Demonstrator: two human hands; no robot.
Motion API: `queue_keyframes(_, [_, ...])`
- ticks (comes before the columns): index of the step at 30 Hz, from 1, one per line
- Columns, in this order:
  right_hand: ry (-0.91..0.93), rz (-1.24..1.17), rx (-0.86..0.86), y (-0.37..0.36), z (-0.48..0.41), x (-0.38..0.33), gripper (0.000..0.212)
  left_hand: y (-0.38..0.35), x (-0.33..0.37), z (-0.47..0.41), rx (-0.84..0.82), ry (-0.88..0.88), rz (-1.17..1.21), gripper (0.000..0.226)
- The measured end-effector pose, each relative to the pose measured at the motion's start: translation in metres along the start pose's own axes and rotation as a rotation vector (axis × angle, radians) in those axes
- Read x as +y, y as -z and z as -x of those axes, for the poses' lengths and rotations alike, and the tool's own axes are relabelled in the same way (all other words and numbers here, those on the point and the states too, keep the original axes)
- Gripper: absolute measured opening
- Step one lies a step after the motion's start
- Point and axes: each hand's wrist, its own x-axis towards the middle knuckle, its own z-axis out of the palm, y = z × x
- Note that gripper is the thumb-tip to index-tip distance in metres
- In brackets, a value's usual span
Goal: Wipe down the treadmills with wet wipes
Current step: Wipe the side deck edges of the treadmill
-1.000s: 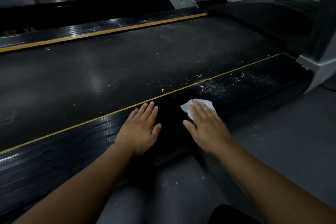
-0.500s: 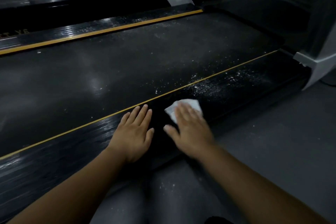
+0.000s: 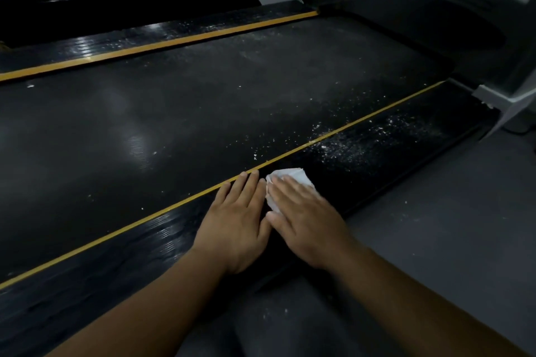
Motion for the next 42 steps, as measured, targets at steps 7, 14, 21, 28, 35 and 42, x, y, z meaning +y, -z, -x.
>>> queue_keyframes(7, [-0.184,-0.003,0.004,0.016,-0.035,-0.002,0.078,0.000,-0.002,-0.002,0.066,-0.010,0.101,0.075])
queue_keyframes(14, [-0.246,0.013,0.031,0.020,-0.026,0.036,0.084,-0.011,0.000,-0.005,0.165,0.036,0.091,0.061])
queue_keyframes(21, [-0.055,-0.032,-0.054,0.011,-0.013,0.002,0.077,-0.011,-0.002,-0.004,0.170,0.021,0.067,0.060])
queue_keyframes(28, [-0.105,-0.030,0.001,0.011,-0.041,0.000,0.084,-0.006,-0.001,-0.004,0.115,0.035,0.098,0.070])
queue_keyframes(35, [-0.178,0.037,0.042,0.022,-0.033,0.046,0.081,-0.004,0.000,-0.007,0.086,0.062,0.050,0.081])
queue_keyframes(42, [0.052,-0.007,-0.049,0.010,-0.012,0.011,0.084,-0.005,0.001,-0.005,0.084,0.071,0.055,0.079])
